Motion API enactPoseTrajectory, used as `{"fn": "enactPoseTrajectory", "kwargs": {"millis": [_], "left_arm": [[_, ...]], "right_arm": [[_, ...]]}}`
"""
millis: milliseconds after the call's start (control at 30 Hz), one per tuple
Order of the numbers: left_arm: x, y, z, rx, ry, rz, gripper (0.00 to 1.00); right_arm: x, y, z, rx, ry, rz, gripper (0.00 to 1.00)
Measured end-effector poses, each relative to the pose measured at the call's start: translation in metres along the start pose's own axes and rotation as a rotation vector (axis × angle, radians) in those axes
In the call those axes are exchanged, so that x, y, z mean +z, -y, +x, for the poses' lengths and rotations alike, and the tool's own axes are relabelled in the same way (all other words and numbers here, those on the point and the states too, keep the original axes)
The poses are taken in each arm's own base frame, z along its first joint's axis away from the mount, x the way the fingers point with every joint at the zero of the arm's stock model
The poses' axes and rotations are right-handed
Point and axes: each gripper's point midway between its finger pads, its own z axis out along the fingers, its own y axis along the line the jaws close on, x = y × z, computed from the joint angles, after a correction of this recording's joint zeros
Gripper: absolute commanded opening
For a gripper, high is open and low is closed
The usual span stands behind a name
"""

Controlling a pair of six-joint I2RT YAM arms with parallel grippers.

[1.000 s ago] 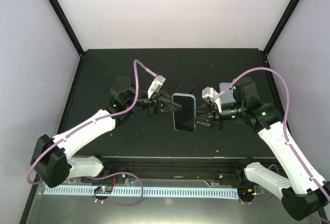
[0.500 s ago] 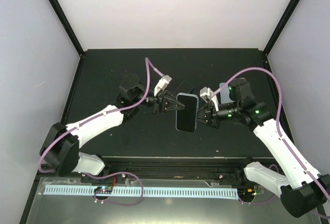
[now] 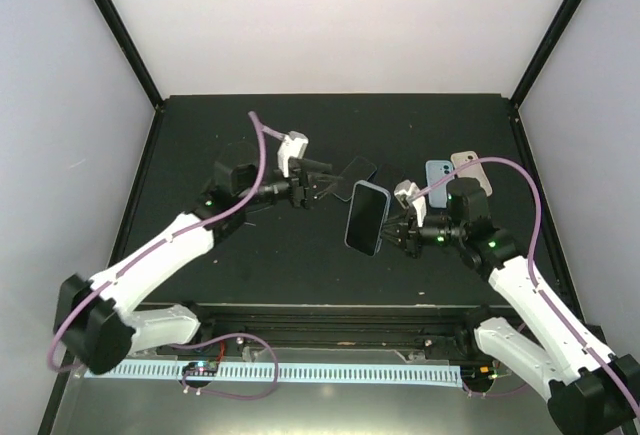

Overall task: Take the phone out of the phone case
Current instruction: Remove the phone case from the phone.

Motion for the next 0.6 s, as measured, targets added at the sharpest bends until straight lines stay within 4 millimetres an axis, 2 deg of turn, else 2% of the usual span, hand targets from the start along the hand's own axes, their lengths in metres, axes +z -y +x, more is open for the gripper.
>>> {"fn": "enactPoseTrajectory", "kwargs": {"millis": [100, 200, 300, 500, 600], "left_arm": [[-0.024, 0.007, -0.015, 0.116, 0.105, -0.153, 0.71], [-0.032, 0.025, -0.008, 0.215, 0.136, -0.237, 0.7], [-0.026, 0.035, 0.016, 0.3, 0.103, -0.325, 0.69], [-0.007, 0.032, 0.07, 0.473, -0.008, -0.495, 0.69], [0.011, 0.027, 0.09, 0.573, -0.073, -0.563, 0.66]], "right_arm": [[0.0, 0.016, 0.002, 0.074, 0.014, 0.088, 0.01], [-0.003, 0.036, -0.002, 0.153, 0.04, 0.198, 0.01], [-0.005, 0.057, -0.002, 0.266, 0.032, 0.3, 0.01], [-0.005, 0.082, -0.014, 0.471, -0.031, 0.395, 0.01], [-0.004, 0.09, -0.009, 0.558, -0.063, 0.418, 0.01]]}}
